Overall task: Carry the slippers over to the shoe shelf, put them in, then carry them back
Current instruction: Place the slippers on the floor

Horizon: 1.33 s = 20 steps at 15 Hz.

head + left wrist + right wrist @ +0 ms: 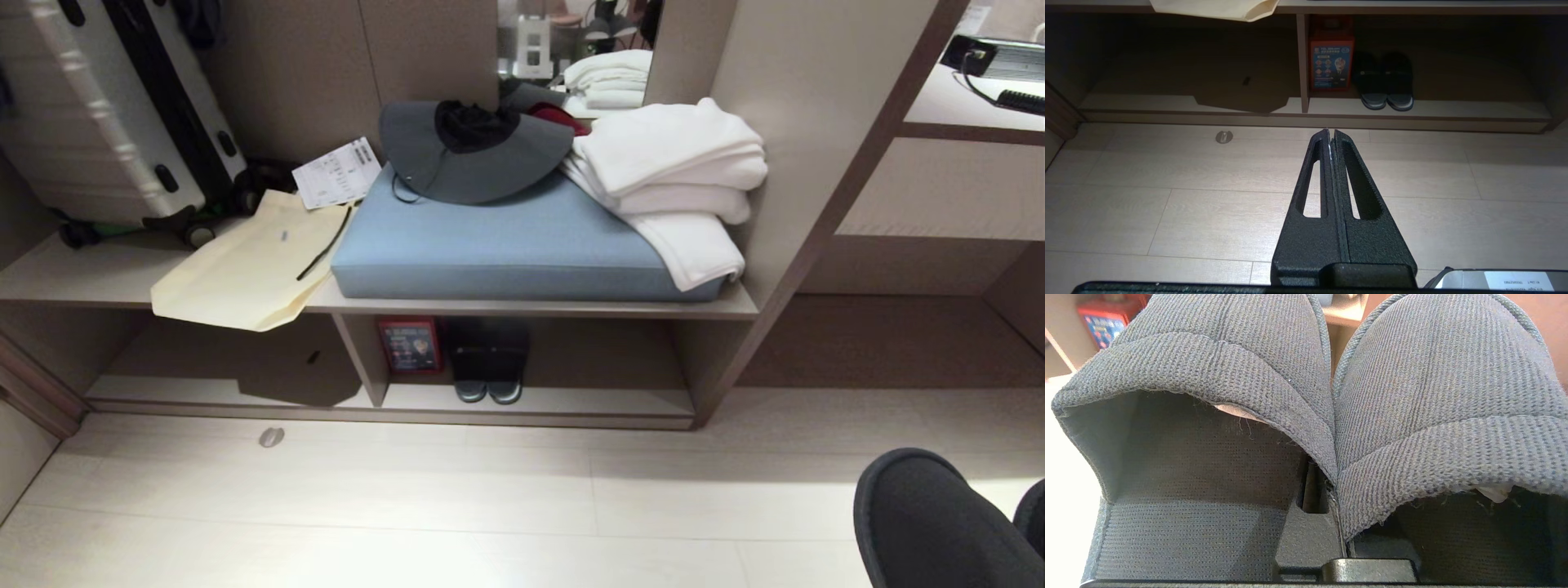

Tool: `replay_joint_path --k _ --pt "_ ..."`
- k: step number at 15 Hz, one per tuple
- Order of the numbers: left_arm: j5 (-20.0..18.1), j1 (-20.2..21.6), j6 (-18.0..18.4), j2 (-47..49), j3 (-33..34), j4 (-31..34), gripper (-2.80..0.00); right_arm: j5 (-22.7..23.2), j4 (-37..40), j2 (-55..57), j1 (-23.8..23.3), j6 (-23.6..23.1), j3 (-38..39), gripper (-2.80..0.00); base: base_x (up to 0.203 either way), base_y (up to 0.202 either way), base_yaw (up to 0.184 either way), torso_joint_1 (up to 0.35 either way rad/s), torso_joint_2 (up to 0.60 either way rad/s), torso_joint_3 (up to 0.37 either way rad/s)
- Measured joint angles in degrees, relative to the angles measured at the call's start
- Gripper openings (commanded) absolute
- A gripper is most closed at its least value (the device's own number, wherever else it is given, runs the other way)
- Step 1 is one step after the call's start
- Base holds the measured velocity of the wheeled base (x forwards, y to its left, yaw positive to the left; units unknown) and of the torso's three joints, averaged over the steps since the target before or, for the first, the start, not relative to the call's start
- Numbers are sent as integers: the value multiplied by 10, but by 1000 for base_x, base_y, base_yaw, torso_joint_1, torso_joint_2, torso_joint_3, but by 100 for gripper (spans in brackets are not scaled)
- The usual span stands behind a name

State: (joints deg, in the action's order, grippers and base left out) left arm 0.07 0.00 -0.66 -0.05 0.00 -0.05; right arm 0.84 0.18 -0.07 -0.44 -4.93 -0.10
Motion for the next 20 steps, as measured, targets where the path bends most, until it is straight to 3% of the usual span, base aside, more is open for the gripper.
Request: replay_joint_path --k 14,20 --pt "0 0 0 0 0 0 -280 0 0 0 0 1 0 -280 0 0 0 3 3 203" --pt "0 0 0 0 0 0 -280 -1 0 0 0 4 0 -280 0 0 0 1 2 31"
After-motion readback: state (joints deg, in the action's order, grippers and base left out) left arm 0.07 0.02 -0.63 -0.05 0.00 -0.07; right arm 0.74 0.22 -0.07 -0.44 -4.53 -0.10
